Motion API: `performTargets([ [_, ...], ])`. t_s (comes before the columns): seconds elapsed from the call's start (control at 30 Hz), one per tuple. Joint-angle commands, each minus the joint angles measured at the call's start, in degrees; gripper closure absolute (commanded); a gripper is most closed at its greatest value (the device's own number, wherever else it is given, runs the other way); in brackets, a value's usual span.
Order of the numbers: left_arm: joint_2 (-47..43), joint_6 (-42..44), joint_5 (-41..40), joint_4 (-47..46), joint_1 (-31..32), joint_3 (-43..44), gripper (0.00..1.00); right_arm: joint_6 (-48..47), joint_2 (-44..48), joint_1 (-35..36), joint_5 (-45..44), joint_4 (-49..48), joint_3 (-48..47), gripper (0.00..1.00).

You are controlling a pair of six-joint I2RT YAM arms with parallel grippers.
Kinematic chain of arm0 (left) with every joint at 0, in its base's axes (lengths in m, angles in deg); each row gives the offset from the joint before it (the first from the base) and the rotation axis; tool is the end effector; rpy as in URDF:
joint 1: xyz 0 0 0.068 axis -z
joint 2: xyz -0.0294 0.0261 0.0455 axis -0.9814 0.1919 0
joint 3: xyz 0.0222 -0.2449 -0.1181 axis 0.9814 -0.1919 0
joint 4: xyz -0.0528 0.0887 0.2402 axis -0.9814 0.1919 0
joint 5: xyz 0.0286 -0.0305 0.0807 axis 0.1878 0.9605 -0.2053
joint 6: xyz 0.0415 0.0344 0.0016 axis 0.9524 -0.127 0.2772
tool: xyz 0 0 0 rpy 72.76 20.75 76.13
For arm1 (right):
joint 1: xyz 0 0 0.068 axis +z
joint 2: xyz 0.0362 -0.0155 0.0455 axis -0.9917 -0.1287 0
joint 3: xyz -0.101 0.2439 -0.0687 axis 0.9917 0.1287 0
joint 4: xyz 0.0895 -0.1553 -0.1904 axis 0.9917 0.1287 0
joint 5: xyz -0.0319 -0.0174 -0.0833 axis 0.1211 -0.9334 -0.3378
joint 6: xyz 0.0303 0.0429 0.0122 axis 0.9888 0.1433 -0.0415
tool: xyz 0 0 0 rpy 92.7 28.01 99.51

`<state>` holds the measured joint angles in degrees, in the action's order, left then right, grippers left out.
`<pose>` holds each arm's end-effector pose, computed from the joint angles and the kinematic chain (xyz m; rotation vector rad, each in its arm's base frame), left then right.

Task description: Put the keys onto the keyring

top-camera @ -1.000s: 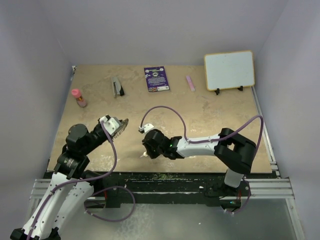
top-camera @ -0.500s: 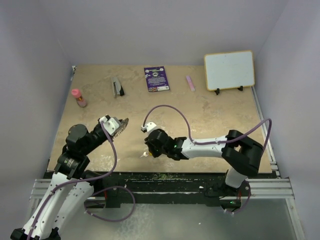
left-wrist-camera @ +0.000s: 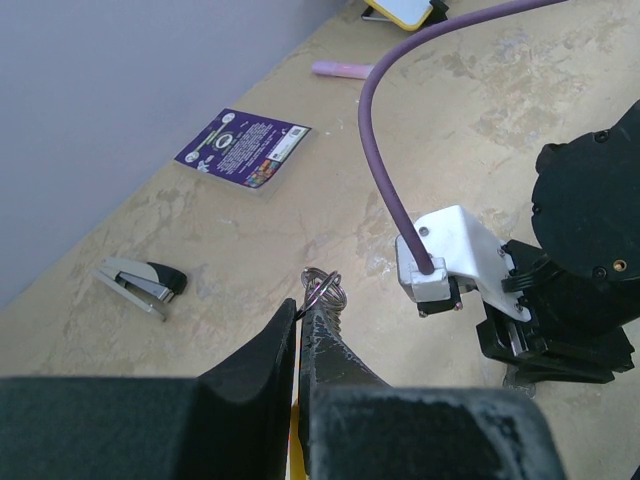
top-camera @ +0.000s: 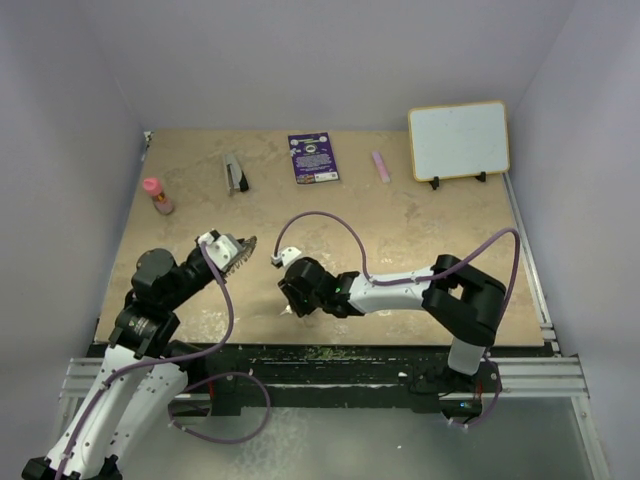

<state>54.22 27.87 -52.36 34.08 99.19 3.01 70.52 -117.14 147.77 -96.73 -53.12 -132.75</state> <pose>0.1155 -0.0563 0.3132 0.8177 1.4882 -0.3351 0.1598 0.3317 0.1612 -0.7701 2.2232 0.6062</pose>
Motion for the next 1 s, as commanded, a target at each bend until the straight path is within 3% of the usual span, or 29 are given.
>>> performTargets([
  [0.0, -0.77, -0.86, 0.07, -3.08, -0.56, 0.33, 0.97, -1.01, 0.07, -0.12, 0.53, 1.02, -2.15, 0.67],
  [0.07, -0.74, -0.81, 0.12, -3.12, -0.53, 0.34, 0.97, -1.01, 0.35, -0.07, 0.66, 0.64, -1.51, 0.71],
  [0.2, -0.63, -0.99, 0.26, -3.59, -0.56, 0.15, 0.97, -0.58, 0.46, -0.09, 2.27, 0.89, -1.13, 0.97],
  [0.23, -0.65, -0.99, 0.26, -3.60, -0.56, 0.09, 0.96, -0.31, 0.66, -0.11, 1.93, 0.59, -0.99, 1.00],
  [0.43, -0.52, -0.84, 0.14, -3.56, -0.63, 0.41, 0.96, 0.59, 4.13, -0.12, -2.60, -0.38, 0.85, 1.00],
  [0.7, 0.93, -1.96, 1.62, -5.89, -0.64, 0.38, 0.96, 0.92, 19.85, -0.12, -8.50, -4.57, 6.91, 1.00],
  [0.97, 5.13, -11.43, 9.26, -14.76, -0.52, -2.18, 0.97, 0.75, 31.69, 1.31, -9.85, -3.80, 6.10, 1.00],
])
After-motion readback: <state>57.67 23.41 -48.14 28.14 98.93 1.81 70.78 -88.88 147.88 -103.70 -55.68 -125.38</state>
